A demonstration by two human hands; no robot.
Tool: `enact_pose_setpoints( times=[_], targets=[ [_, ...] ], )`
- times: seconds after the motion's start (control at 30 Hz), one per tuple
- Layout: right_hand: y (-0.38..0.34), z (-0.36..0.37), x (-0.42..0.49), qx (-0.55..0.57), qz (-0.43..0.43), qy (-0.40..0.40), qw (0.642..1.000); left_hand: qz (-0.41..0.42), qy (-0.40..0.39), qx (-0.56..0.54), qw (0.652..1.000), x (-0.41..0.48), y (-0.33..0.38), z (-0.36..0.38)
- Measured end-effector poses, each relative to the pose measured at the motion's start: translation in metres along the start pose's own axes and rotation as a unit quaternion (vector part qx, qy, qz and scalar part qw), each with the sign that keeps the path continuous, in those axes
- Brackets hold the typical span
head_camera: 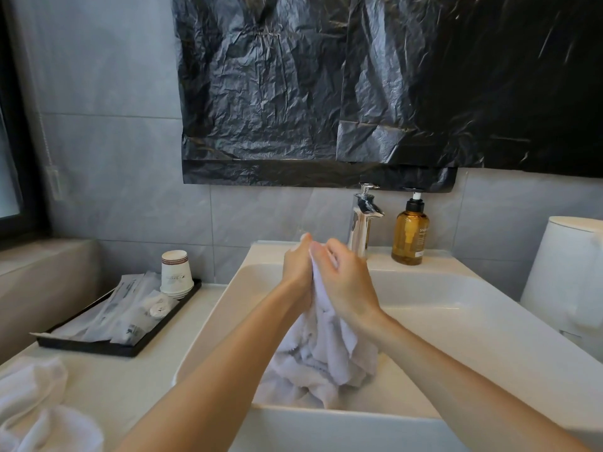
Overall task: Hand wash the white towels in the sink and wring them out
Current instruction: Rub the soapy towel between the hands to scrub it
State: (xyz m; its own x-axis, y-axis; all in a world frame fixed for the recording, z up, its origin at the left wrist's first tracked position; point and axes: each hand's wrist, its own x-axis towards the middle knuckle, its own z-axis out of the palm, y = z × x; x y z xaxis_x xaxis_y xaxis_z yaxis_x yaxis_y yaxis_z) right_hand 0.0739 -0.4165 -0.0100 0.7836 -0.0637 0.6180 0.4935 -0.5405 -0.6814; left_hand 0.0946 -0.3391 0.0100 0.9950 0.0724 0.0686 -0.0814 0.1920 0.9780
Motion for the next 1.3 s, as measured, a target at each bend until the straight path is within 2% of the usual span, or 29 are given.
enact_pose_setpoints(
  times=[0.13, 0.3, 0.47, 0.63, 0.77, 0.8, 0.93, 1.1, 1.2, 1.23, 1.3],
  targets=[
    [-0.001, -0.006, 0.024, 0.026, 0.091, 0.066, 0.993, -0.008, -0.019, 0.002, 1.000, -0.005, 0.002, 0.004],
    [0.003, -0.001, 0.003, 0.015, 0.002, 0.003, 1.000, 0.003, -0.001, -0.018, 1.000, -0.002, 0.002, 0.000],
    [-0.002, -0.009, 0.022, 0.033, 0.103, 0.065, 0.992, -0.011, -0.030, 0.001, 0.999, -0.008, 0.004, 0.007],
    [-0.004, -0.004, 0.001, 0.019, 0.011, 0.018, 1.000, 0.002, 0.003, 0.007, 1.000, -0.002, 0.002, 0.004],
    [0.005, -0.007, 0.025, 0.021, 0.120, 0.062, 0.991, -0.001, -0.015, 0.039, 0.999, -0.006, 0.002, 0.007],
    [0.006, -0.008, 0.022, 0.022, 0.119, 0.067, 0.990, 0.006, -0.019, 0.045, 0.999, -0.006, 0.002, 0.008],
    [-0.002, -0.003, 0.000, 0.010, 0.004, 0.009, 1.000, 0.020, 0.007, 0.015, 1.000, 0.000, 0.001, 0.003],
    [0.008, -0.008, 0.023, -0.001, 0.090, 0.087, 0.992, 0.023, -0.045, 0.026, 0.998, -0.007, 0.002, 0.007],
    [0.012, -0.016, 0.015, -0.071, 0.060, 0.045, 0.995, 0.034, -0.070, 0.026, 0.997, -0.003, 0.006, 0.006],
    [0.014, -0.018, 0.013, -0.135, 0.063, 0.020, 0.989, 0.046, -0.072, 0.026, 0.996, -0.001, 0.008, 0.004],
    [0.020, -0.024, 0.015, -0.282, 0.094, -0.014, 0.955, 0.086, -0.064, 0.040, 0.993, 0.002, 0.012, -0.001]
  ],
)
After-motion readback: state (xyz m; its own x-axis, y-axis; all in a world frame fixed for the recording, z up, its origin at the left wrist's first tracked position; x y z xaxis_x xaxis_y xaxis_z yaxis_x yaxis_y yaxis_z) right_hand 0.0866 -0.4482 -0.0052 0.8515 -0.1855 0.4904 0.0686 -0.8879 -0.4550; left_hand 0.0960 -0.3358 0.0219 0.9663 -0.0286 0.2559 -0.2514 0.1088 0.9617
